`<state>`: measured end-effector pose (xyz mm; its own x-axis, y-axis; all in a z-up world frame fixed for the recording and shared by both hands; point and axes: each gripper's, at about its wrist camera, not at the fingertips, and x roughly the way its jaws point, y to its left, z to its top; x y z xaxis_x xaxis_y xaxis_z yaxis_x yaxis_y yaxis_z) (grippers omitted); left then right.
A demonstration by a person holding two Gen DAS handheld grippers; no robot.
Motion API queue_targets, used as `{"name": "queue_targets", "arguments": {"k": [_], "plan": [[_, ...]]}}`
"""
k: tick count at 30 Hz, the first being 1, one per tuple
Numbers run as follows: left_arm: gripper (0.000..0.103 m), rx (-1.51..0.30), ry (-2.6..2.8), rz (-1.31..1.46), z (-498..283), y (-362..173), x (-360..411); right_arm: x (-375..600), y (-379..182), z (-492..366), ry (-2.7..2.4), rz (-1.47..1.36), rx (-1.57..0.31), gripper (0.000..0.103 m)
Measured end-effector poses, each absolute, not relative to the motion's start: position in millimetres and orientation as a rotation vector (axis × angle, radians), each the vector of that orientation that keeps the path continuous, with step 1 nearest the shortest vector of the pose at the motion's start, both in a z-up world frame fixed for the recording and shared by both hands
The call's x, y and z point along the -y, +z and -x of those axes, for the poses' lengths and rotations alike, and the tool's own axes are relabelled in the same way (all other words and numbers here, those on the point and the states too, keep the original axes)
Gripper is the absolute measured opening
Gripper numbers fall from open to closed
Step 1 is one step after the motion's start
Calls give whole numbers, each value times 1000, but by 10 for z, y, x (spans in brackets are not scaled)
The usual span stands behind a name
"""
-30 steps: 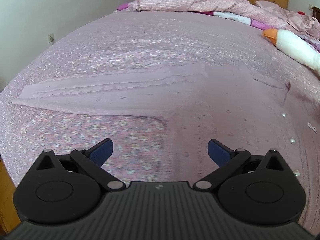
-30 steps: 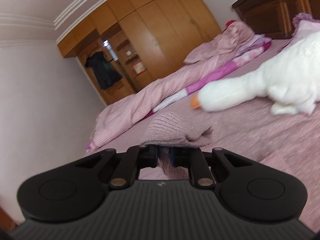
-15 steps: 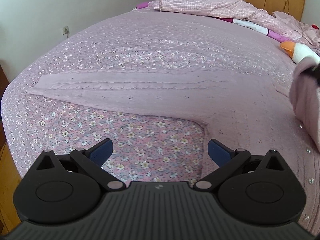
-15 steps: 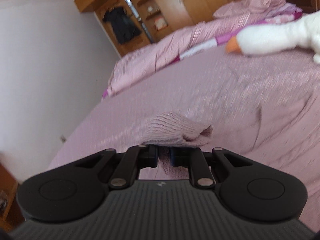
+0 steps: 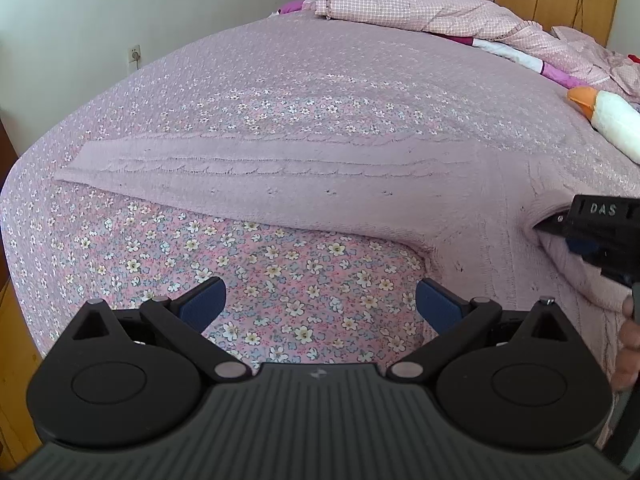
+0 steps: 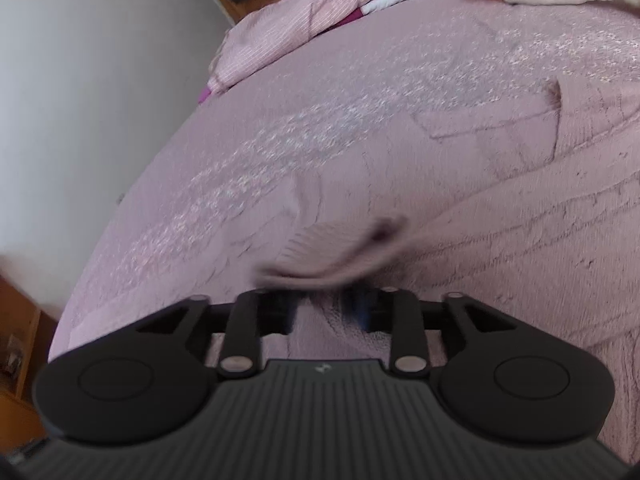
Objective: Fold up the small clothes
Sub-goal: 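Lift the sleeve and fold it across the cardigan body, open right gripper, then grasp the cardigan side edge with the left gripper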
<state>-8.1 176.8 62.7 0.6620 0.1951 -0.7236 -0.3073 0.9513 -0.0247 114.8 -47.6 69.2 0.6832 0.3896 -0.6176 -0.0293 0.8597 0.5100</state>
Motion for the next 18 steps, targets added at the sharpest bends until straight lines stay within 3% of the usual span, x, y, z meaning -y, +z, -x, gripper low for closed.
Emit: {"name": "queue_targets", "arguments": {"k": [1, 3, 18], "plan": [[103, -798, 284, 152, 79, 629, -1770, 472, 700, -1119, 265, -496, -797, 54], [103, -798, 282, 154, 72, 637, -1760, 493, 709, -1073, 314, -513, -802, 65], [103, -772, 165, 194, -55, 767, -1542, 1162, 974, -612, 298, -484, -773, 65]]}}
